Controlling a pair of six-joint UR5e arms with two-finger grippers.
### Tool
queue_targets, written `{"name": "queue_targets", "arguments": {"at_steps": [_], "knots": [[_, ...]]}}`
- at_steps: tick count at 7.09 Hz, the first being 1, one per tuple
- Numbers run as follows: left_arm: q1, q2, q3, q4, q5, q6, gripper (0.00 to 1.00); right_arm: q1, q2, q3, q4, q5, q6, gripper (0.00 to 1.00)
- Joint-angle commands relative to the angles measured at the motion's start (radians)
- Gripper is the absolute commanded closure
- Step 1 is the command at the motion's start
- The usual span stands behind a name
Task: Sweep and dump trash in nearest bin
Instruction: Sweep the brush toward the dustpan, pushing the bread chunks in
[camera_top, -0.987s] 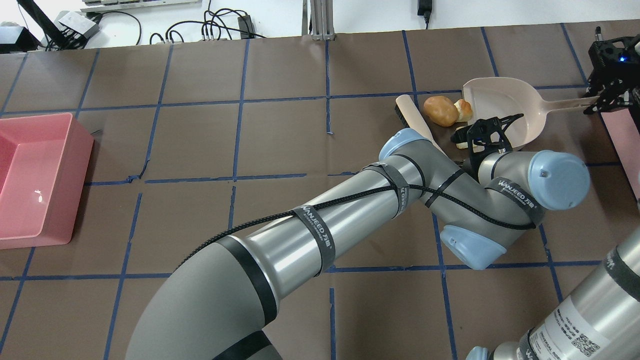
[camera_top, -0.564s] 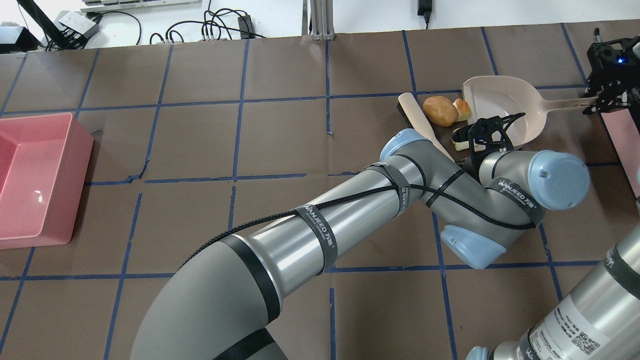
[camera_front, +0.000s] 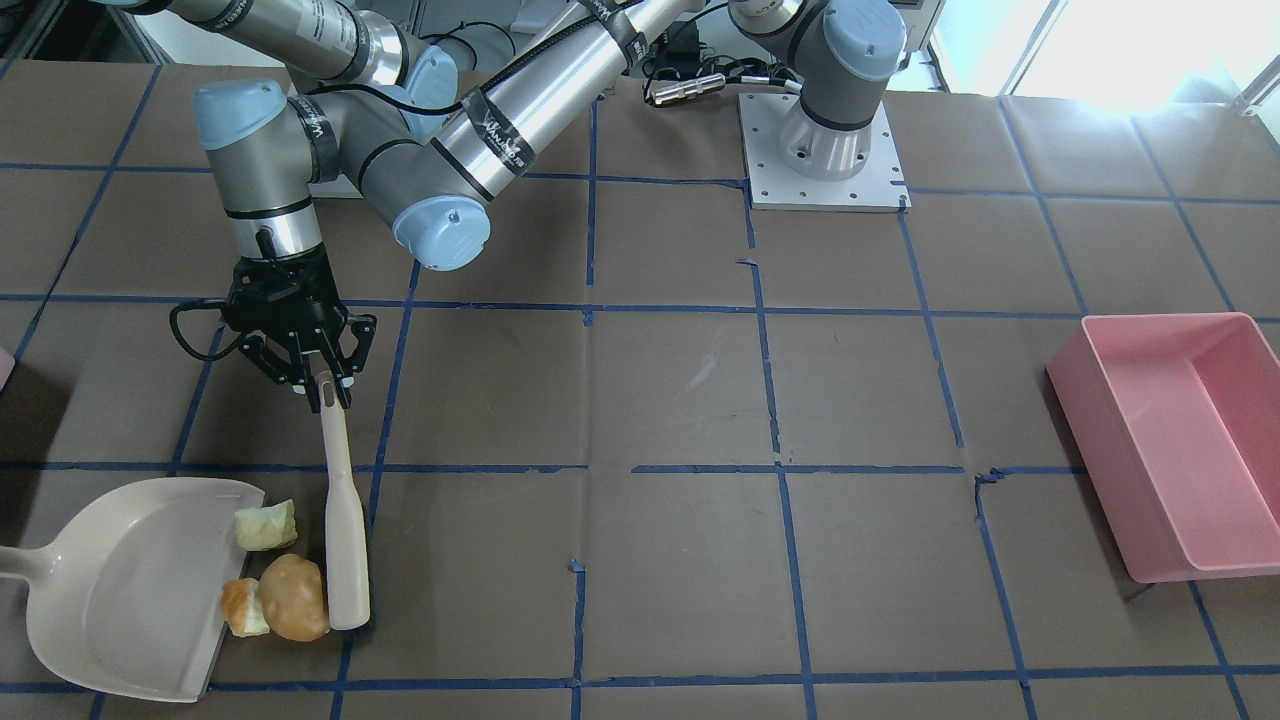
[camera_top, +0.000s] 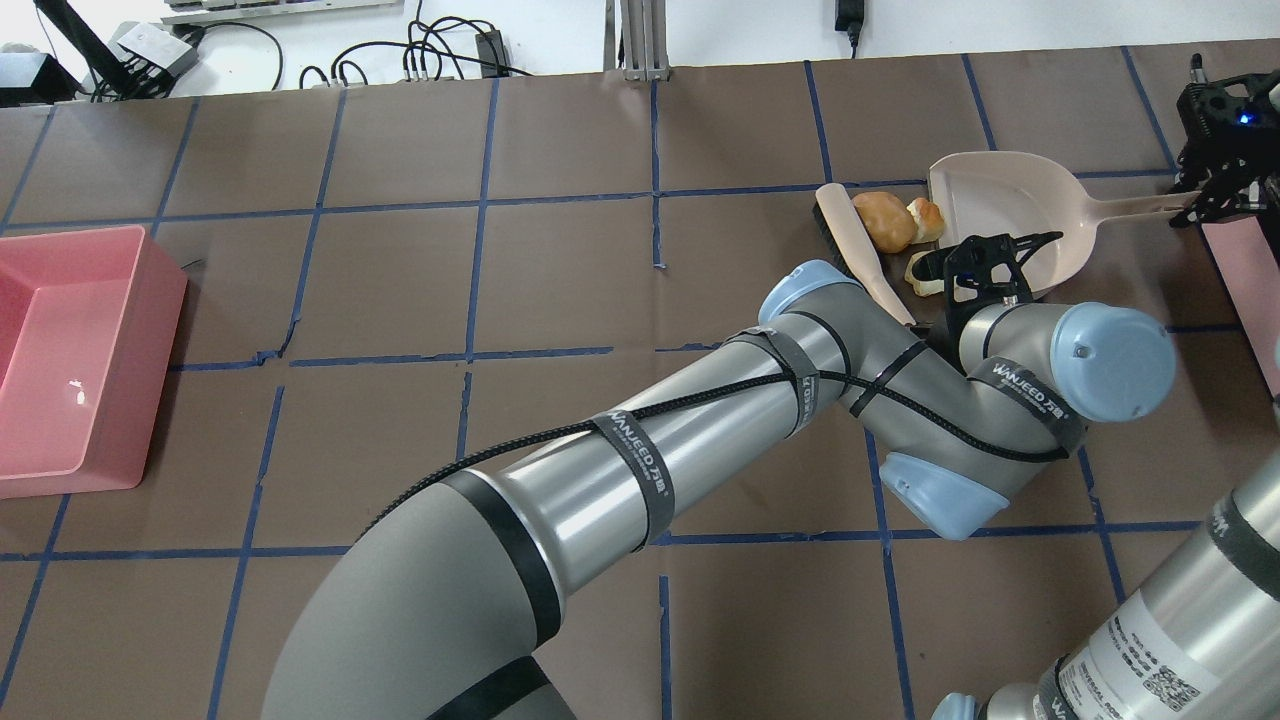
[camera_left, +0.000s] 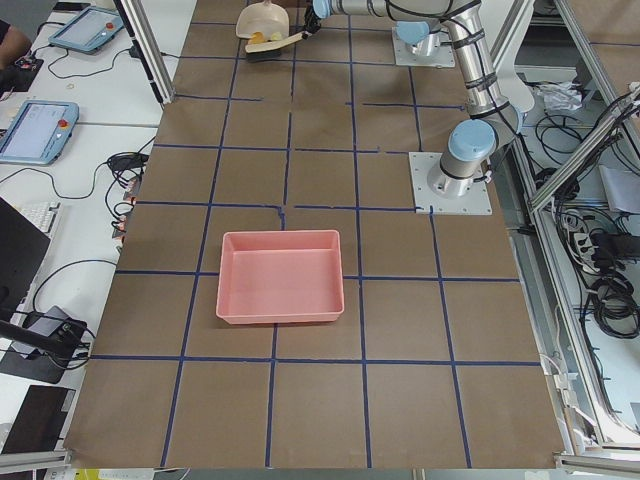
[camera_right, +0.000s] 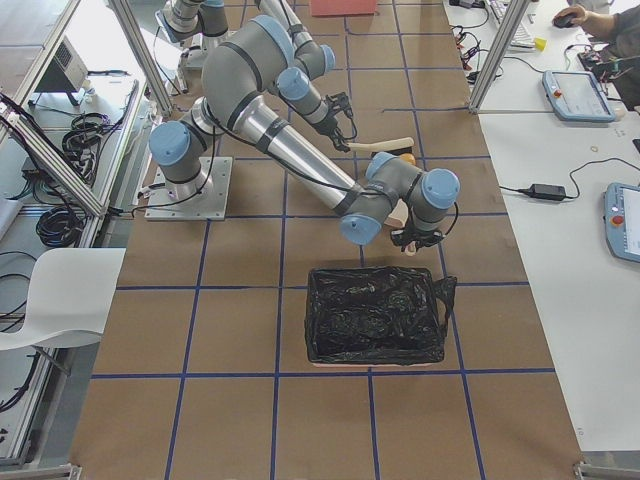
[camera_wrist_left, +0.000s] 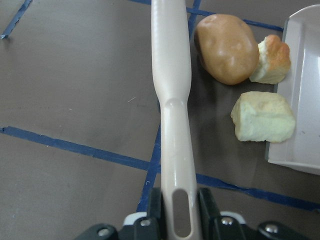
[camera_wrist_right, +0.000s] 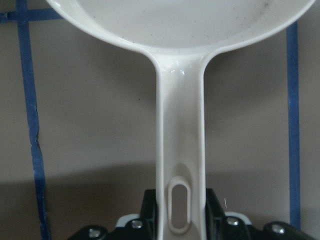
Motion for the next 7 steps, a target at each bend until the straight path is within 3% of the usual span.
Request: {"name": "queue_targets", "arguments": {"at_steps": [1,7], "knots": [[0.0,0.002,-0.002,0.012,-0.008,0.047,1.0,0.012,-0.003,0.0,0.0,-0.003,0.006,1.0],[0.005,0.002,-0.018,0.069,-0.053,0.157,1.0,0.012,-0.002,0.0,0.002,-0.007,0.008,1.0]]}}
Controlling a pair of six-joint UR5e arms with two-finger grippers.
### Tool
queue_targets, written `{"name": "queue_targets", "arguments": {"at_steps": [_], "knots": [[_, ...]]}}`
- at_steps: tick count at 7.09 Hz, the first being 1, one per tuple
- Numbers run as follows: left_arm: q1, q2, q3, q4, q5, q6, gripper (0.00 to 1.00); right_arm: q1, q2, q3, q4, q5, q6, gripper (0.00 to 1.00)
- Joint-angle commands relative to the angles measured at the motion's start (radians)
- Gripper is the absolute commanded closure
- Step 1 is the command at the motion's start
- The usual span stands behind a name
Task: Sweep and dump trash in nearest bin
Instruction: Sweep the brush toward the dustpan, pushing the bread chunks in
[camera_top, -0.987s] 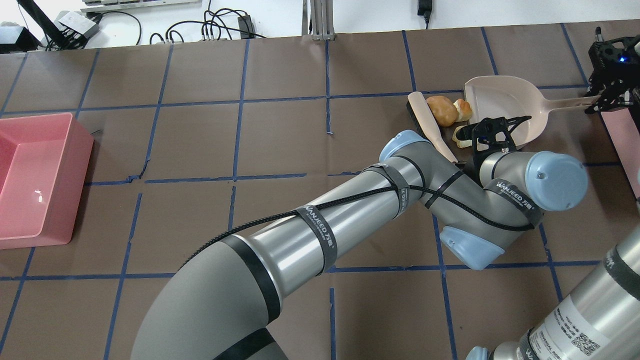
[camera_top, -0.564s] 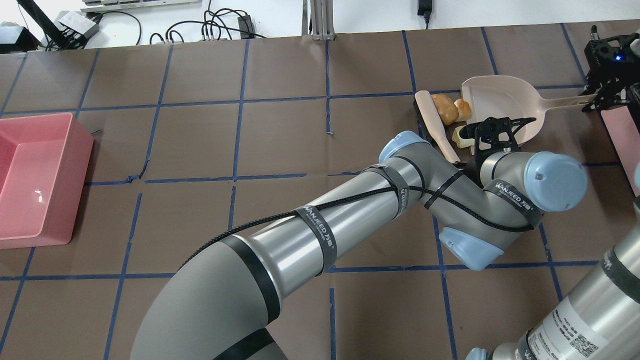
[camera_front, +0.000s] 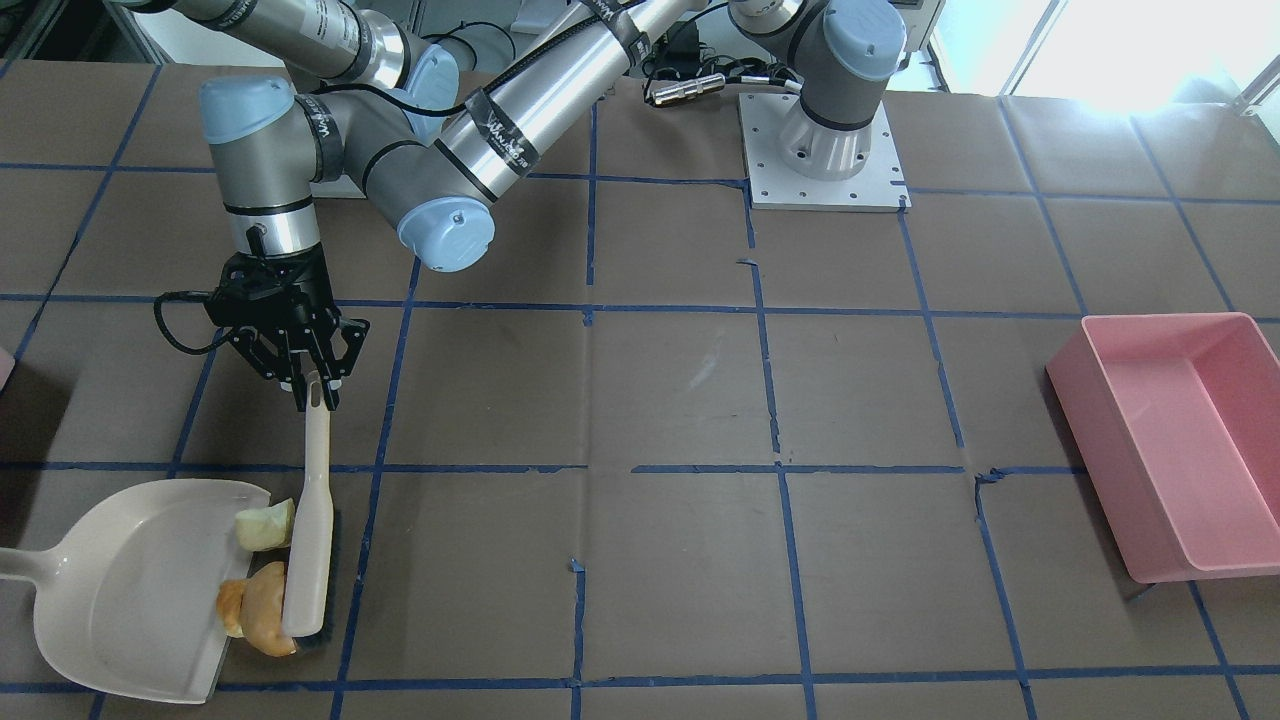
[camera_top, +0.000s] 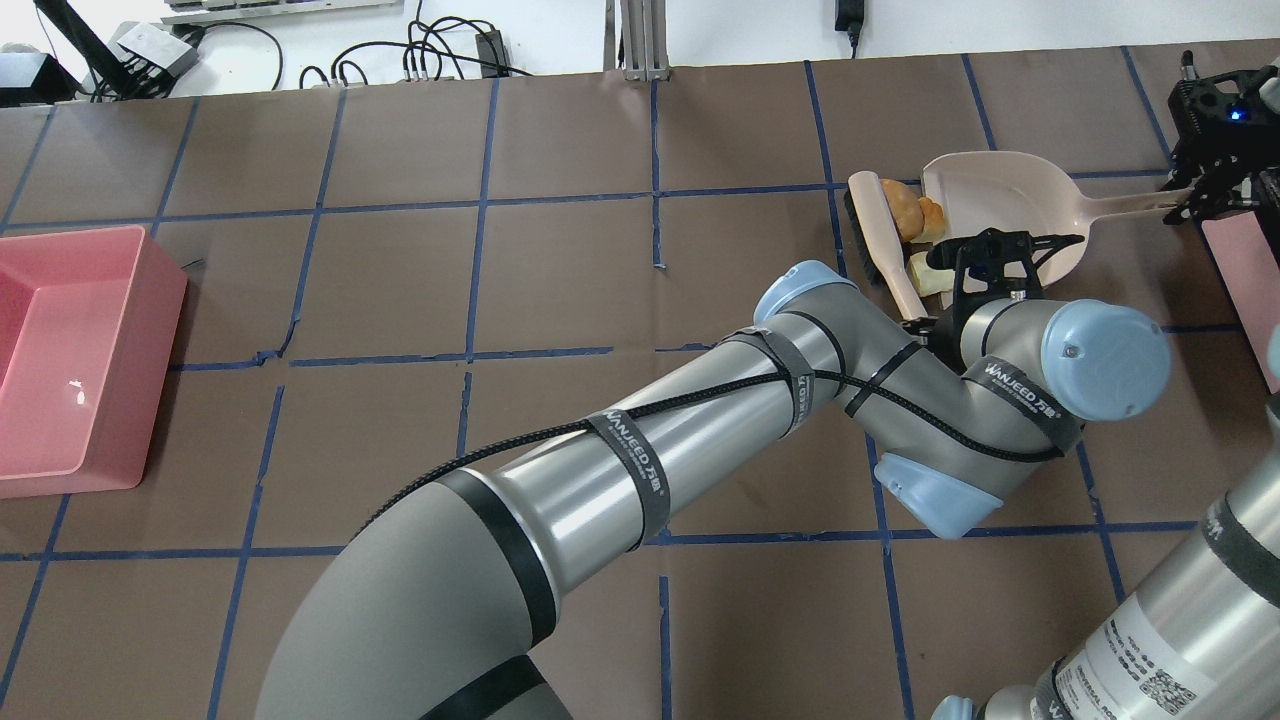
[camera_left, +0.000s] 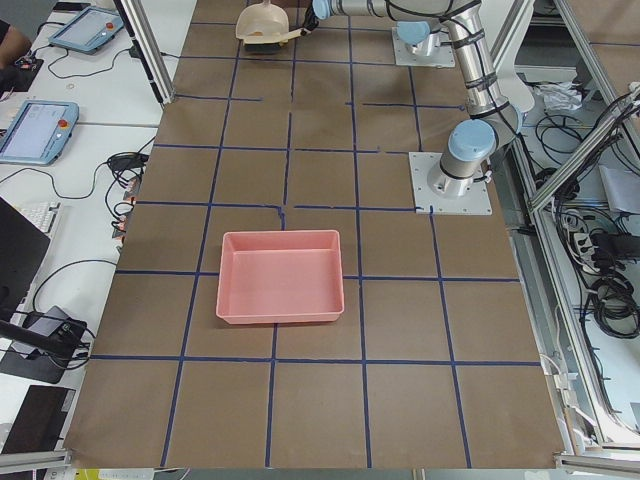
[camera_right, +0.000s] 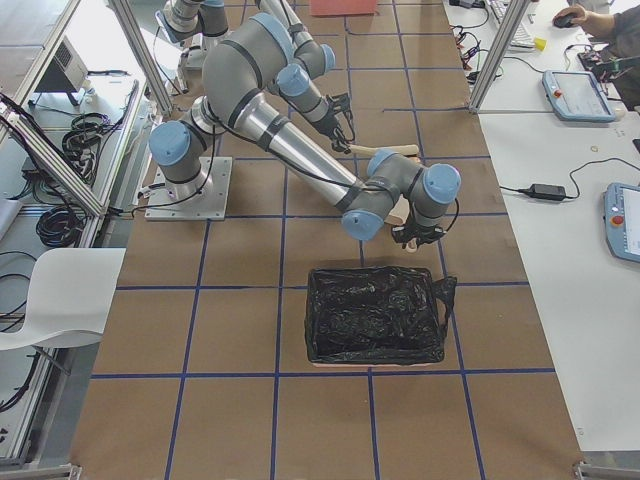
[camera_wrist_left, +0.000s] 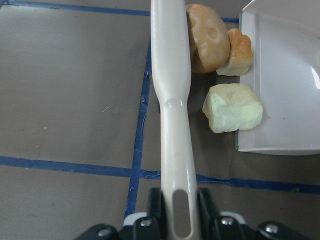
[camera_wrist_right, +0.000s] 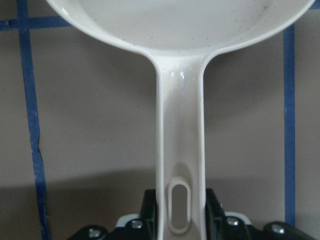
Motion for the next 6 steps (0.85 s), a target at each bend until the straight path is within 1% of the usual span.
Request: {"name": "queue_targets", "arguments": {"at_steps": [1,2,3,5,6], "knots": [[0.0,-0.002,-0.007,0.014,-0.021,0.01,1.0,0.0,0.001,0.0,0.0,0.0,0.0,1.0],[0.0,-0.002,-0.004,0.016,-0.021,0.048,1.0,0.0,0.0,0.0,0.001,0.0,0.0,1.0],[0.0,0.003,-0.003,0.016,-0.044,0.073,1.0,0.002,0.0,0.002,0.0,0.0,0.0,1.0],[0.0,-0.005,-0.001,0.017,-0.05,0.078,1.0,0.002,0.001,0.002,0.0,0.0,0.0,1.0],[0.0,-0.008,0.002,0.014,-0.071,0.106,1.0,0.002,0.001,0.002,0.0,0.0,0.0,1.0]]}}
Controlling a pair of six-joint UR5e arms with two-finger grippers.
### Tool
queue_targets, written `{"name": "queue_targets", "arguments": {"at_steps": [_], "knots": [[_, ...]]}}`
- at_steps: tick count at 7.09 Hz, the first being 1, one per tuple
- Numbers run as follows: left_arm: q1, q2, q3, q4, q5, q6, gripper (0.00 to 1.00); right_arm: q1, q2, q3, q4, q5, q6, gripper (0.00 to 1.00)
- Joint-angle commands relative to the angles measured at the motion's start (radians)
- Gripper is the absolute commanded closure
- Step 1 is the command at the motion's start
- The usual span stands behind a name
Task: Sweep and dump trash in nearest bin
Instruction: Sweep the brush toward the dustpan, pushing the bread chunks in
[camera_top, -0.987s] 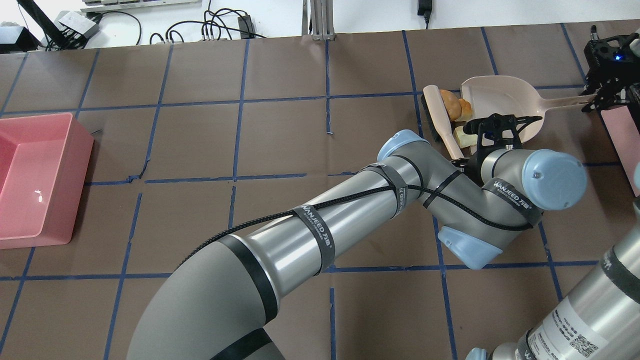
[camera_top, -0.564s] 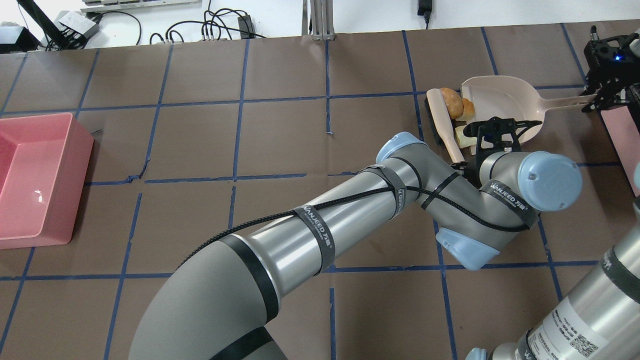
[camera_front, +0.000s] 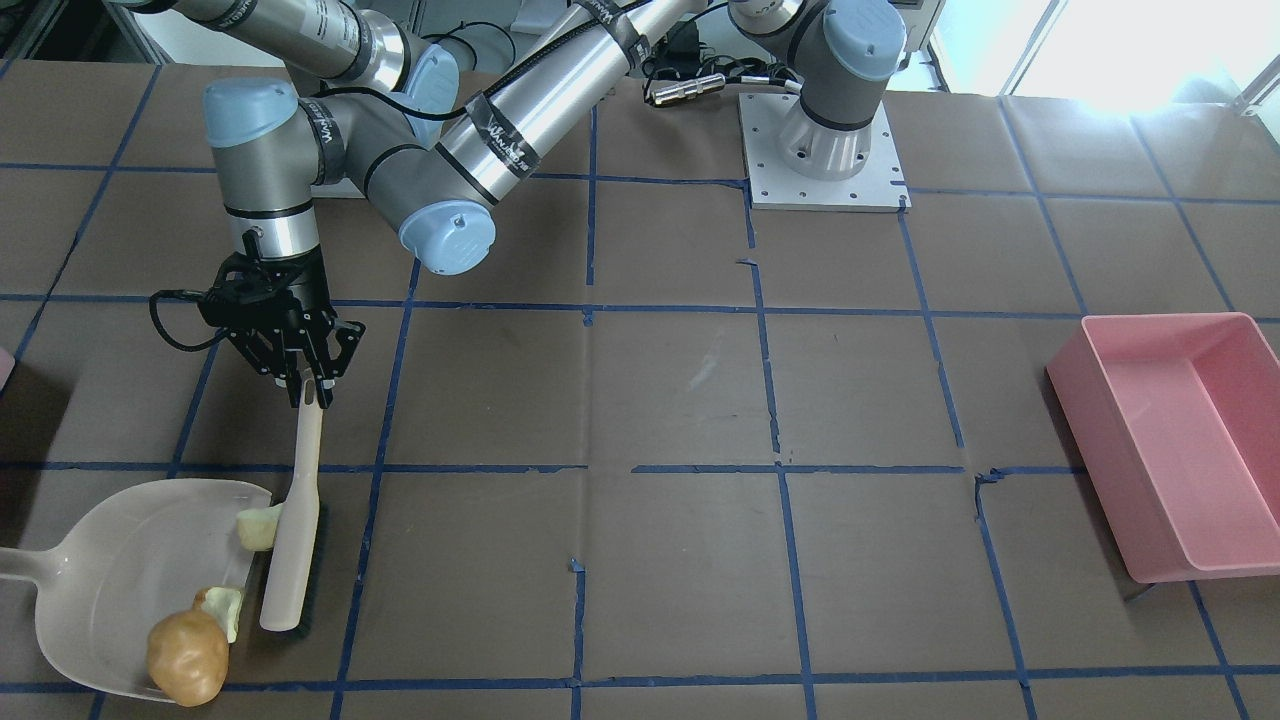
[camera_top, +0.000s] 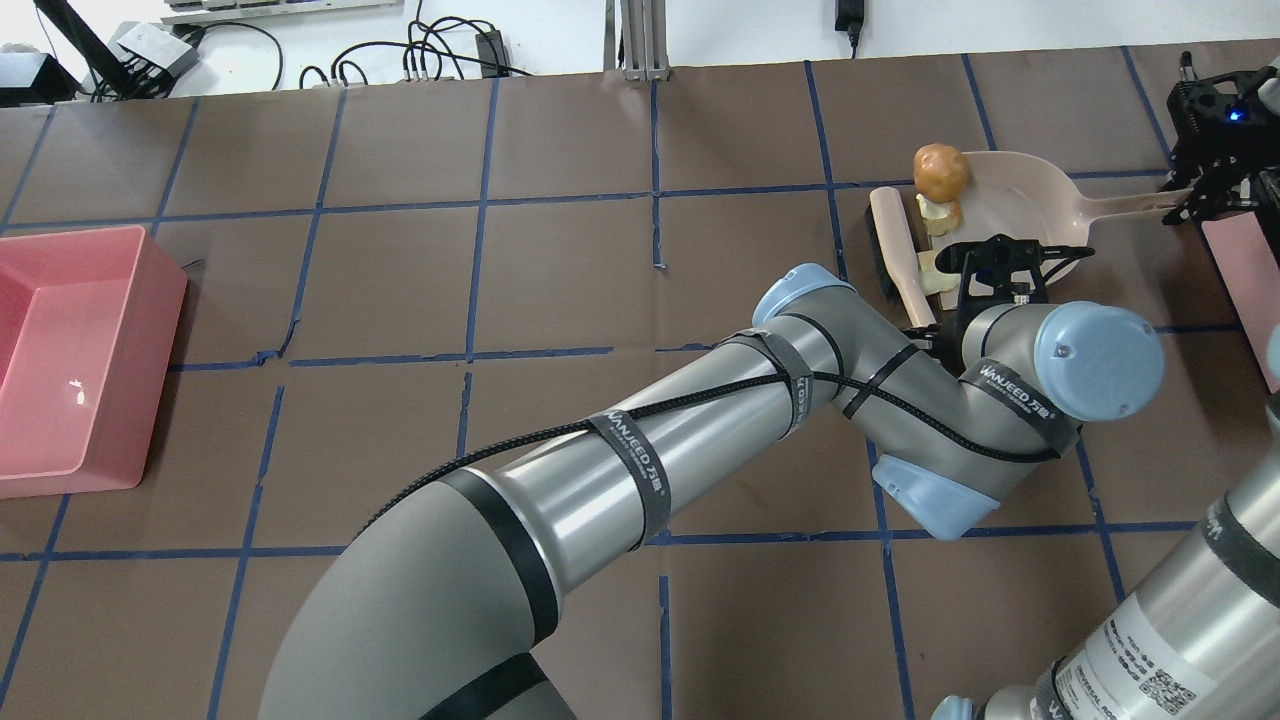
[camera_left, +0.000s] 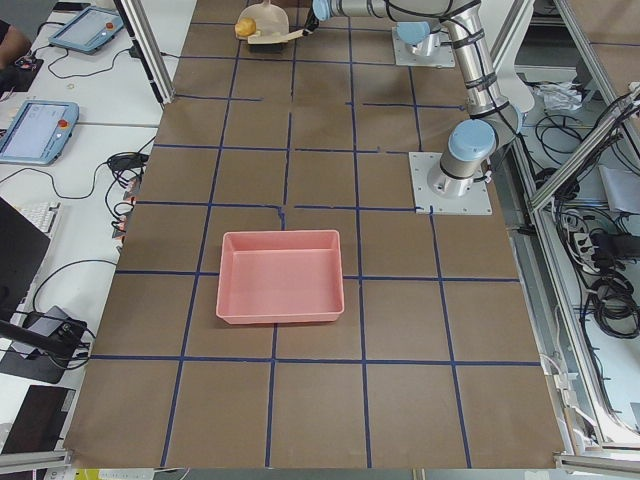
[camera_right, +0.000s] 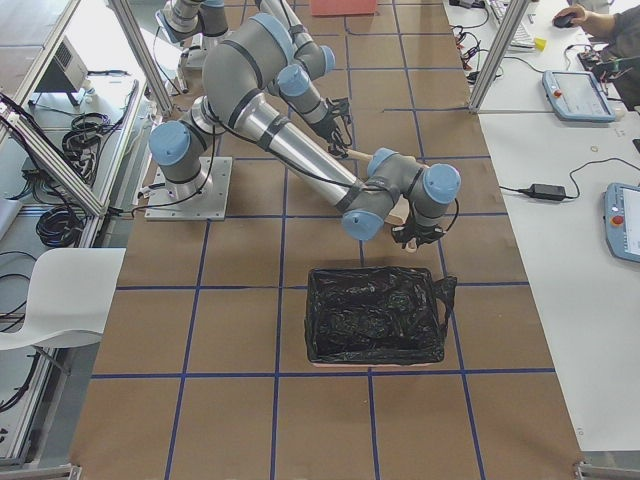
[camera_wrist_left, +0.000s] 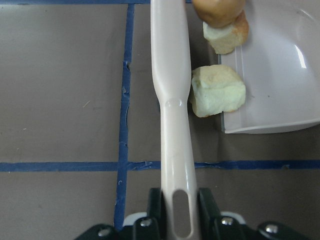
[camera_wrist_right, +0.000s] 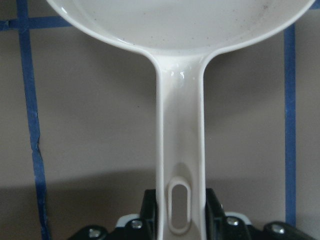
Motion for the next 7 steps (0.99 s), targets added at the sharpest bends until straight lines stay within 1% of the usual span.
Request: {"name": "queue_targets", "arguments": {"at_steps": [1,5,7], "knots": [[0.002,-0.003,-0.002,0.0,-0.049,0.065,1.0,0.001,0.002,0.0,0.0,0.0,0.0,1.0],[0.002,-0.003,0.009,0.001,-0.052,0.167,1.0,-0.001,0.003,0.002,0.0,0.003,0.0,1.0],[0.002,0.0,0.006,0.006,-0.067,0.255,1.0,0.001,0.005,0.004,0.0,0.003,0.0,1.0]]}}
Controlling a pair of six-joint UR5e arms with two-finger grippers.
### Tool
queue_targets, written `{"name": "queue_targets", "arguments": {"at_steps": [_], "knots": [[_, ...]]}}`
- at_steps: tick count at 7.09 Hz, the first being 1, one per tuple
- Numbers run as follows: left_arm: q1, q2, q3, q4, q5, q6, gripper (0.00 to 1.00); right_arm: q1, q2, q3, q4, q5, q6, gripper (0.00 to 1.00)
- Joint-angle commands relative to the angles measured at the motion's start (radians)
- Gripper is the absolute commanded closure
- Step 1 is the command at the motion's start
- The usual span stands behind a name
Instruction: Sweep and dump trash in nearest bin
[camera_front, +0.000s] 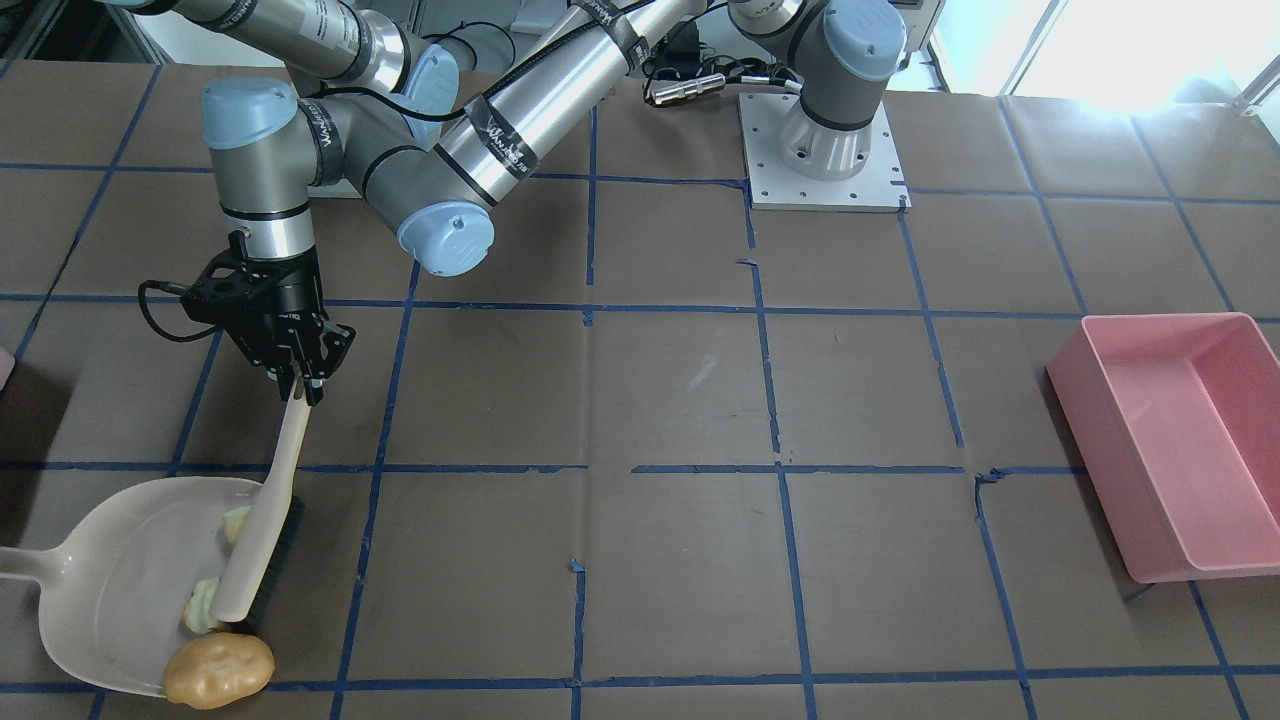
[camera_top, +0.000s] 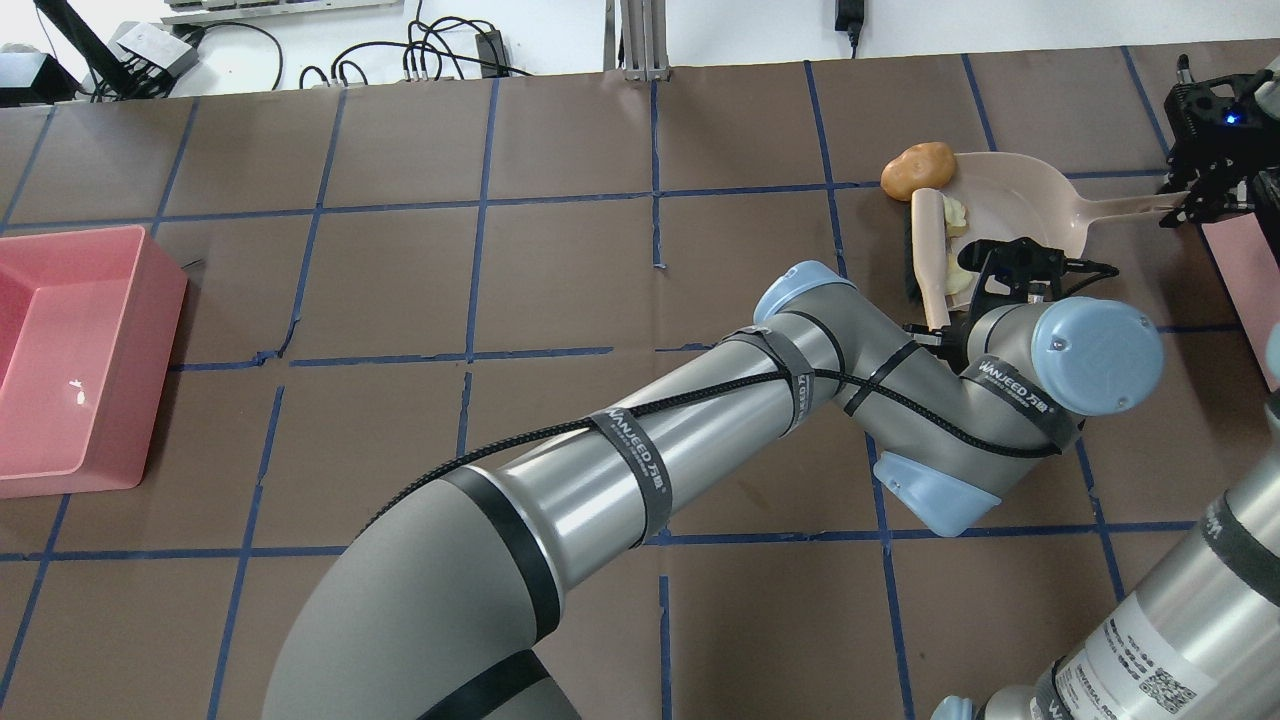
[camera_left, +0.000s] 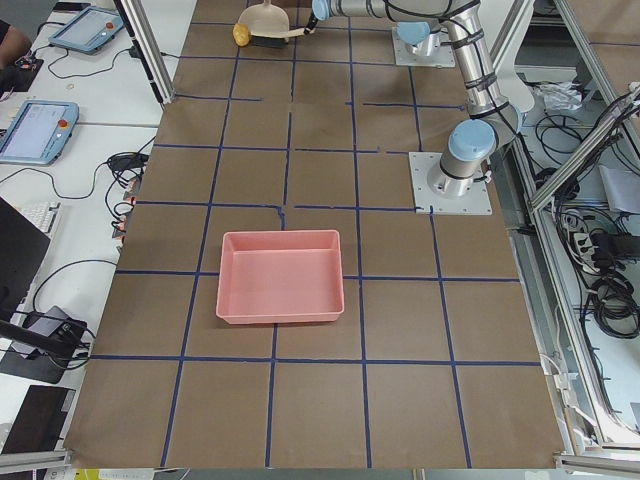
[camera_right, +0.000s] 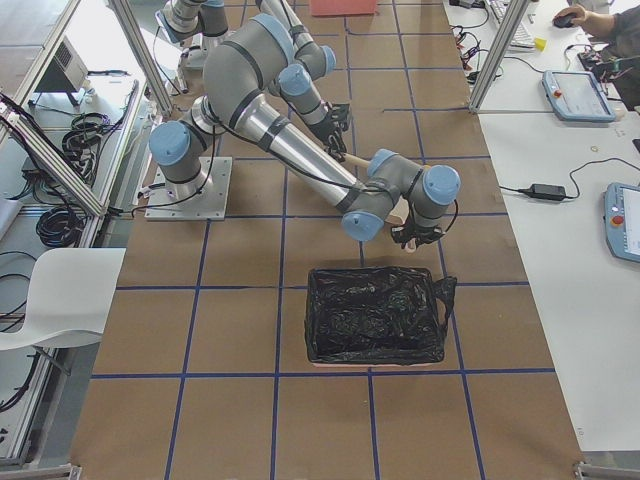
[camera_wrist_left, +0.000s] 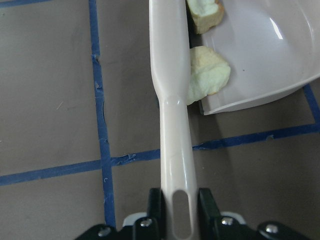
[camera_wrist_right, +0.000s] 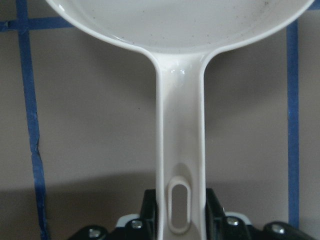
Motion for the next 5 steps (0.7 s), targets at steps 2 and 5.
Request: {"name": "queue_targets", "arguments": {"at_steps": [2,5], "knots": [[0.0,0.002,-0.002,0.008,-0.034,0.158,1.0,0.0,0.001,0.002,0.0,0.002,0.0,1.0],[0.0,0.006,-0.002,0.033,-0.039,0.243,1.0,0.0,-0.001,0.002,-0.002,0.002,0.0,1.0]]}}
